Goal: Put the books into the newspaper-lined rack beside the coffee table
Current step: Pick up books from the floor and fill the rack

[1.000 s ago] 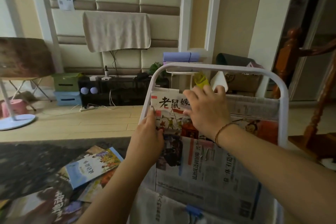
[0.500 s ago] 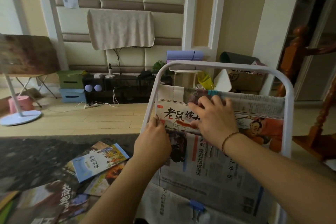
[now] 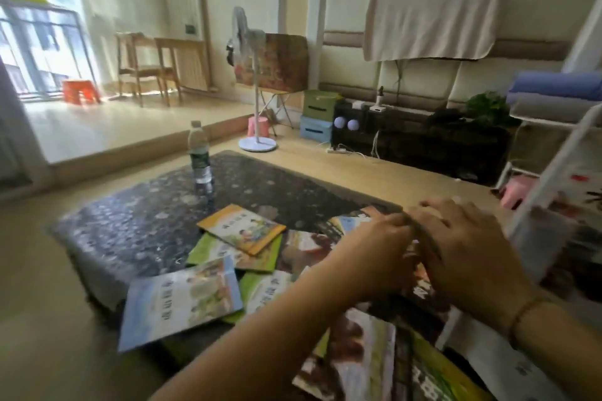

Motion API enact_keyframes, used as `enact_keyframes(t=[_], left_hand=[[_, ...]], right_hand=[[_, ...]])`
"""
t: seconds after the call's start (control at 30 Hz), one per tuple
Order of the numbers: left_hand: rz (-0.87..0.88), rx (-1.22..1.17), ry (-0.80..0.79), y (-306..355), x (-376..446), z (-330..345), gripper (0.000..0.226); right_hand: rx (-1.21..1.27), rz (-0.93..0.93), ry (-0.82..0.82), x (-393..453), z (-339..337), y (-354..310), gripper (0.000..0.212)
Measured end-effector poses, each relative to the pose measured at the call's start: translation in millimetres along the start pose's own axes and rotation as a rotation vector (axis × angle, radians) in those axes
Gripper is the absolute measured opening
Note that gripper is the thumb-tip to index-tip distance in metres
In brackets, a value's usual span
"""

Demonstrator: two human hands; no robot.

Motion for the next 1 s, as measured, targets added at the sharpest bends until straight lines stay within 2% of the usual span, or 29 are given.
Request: enact_keyframes(t=[0.1, 0.17, 0.33, 0.4, 0.5, 0.57, 0.63, 0.8, 0.9, 1.0], left_hand=[[-0.109, 0.028, 0.081, -94.6, -92.3, -40.5, 0.03], [-0.257, 0.049, 0.107, -161.9, -167.0, -61.5, 0.027], [-0.677, 0.108, 0.213, -301.3, -361.1, -94.1, 0.023], [-0.862, 0.096, 0.265, -348.3, -430.9, -89.6, 0.021], [-1.24, 0.074, 0.253, -414.9, -529.9, -56.5, 0.03], [-1.441, 0.015, 0.138, -454.0, -587.3, -15.1, 0.037], [-1.558, -0.049, 0.022, -482.8, -634.3, 26.6, 0.044], [-1.823, -0.067, -0.004, -531.0, -741.2, 91.6, 0.068], [-1.899, -0.092, 0.009, -542.9, -783.0, 118.6, 0.093], [-1.967, -0.106, -0.031, -548.6, -811.3, 137.3, 0.118]], right_hand=[[0.256, -0.091, -0.106, 25.1, 48.7, -115.5, 0.046], [0.432, -0.161, -0.197, 31.1, 74.7, -200.2, 0.047], [0.8, -0.324, -0.445, 7.5, 112.1, -397.7, 0.074], [0.878, -0.392, -0.579, -9.5, 132.0, -464.7, 0.085], [0.863, -0.423, -0.78, -35.6, 173.3, -540.5, 0.087], [0.817, -0.396, -0.906, -49.3, 207.9, -578.9, 0.087], [0.749, -0.373, -1.029, -61.2, 242.8, -609.7, 0.085], [0.676, -0.298, -1.18, -89.3, 314.5, -661.2, 0.073], [0.645, -0.257, -1.24, -115.9, 344.1, -669.3, 0.066], [0.571, -0.235, -1.265, -132.3, 366.1, -664.0, 0.073]])
Point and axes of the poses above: each hand's wrist, its own x-axis towards the middle knuckle, its own z-axis out of the palm, y = z × x, the point moved 9 cm from there along x, towards the middle knuckle, and after that the axes turned 4 degrees about -x, right-handed, at the moved point
